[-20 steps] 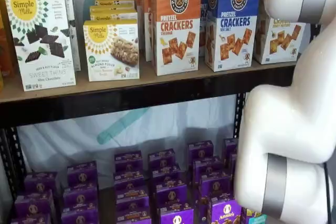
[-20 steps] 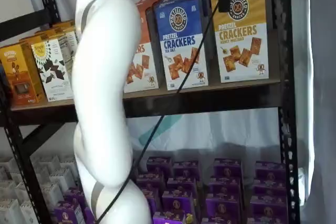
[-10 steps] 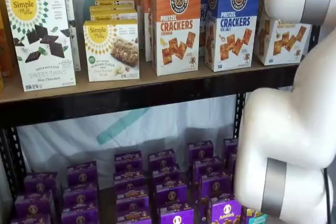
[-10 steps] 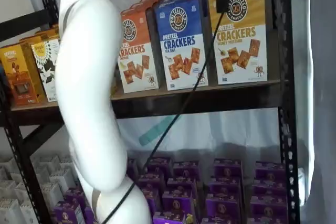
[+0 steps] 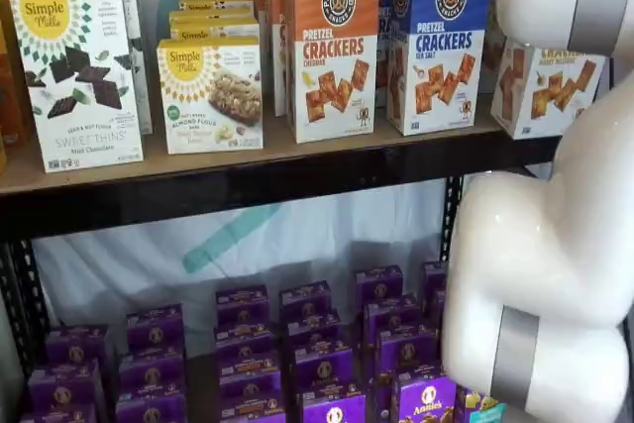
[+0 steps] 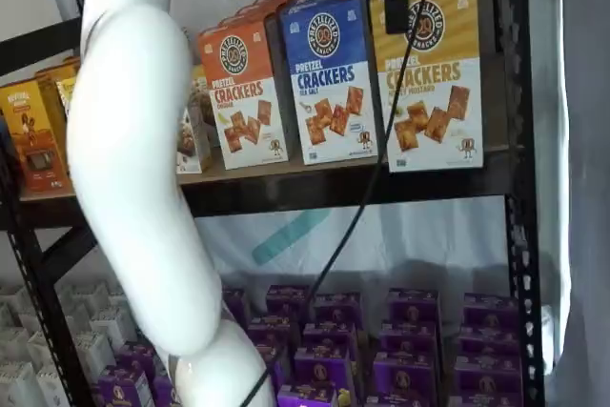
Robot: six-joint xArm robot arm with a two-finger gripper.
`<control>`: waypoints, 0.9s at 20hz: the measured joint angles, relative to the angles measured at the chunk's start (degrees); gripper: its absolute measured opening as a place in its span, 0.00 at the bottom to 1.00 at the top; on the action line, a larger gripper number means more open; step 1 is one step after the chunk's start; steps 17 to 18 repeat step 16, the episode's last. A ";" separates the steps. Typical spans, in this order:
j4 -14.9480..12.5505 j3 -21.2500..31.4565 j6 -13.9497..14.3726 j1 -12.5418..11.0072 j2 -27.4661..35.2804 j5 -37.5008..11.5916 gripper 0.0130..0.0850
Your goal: Retrieve the yellow and white box located on the top shelf, the sixth one from the left
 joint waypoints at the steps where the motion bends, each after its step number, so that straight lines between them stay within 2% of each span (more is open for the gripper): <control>1: -0.06 0.70 -0.14 -0.12 -0.63 0.15 0.72; 6: -0.88 5.07 -0.21 0.22 -4.48 0.37 0.72; 12: -1.71 11.06 0.94 1.88 -9.35 -0.50 0.72; 18: -1.95 13.19 1.68 2.77 -10.98 -0.86 0.72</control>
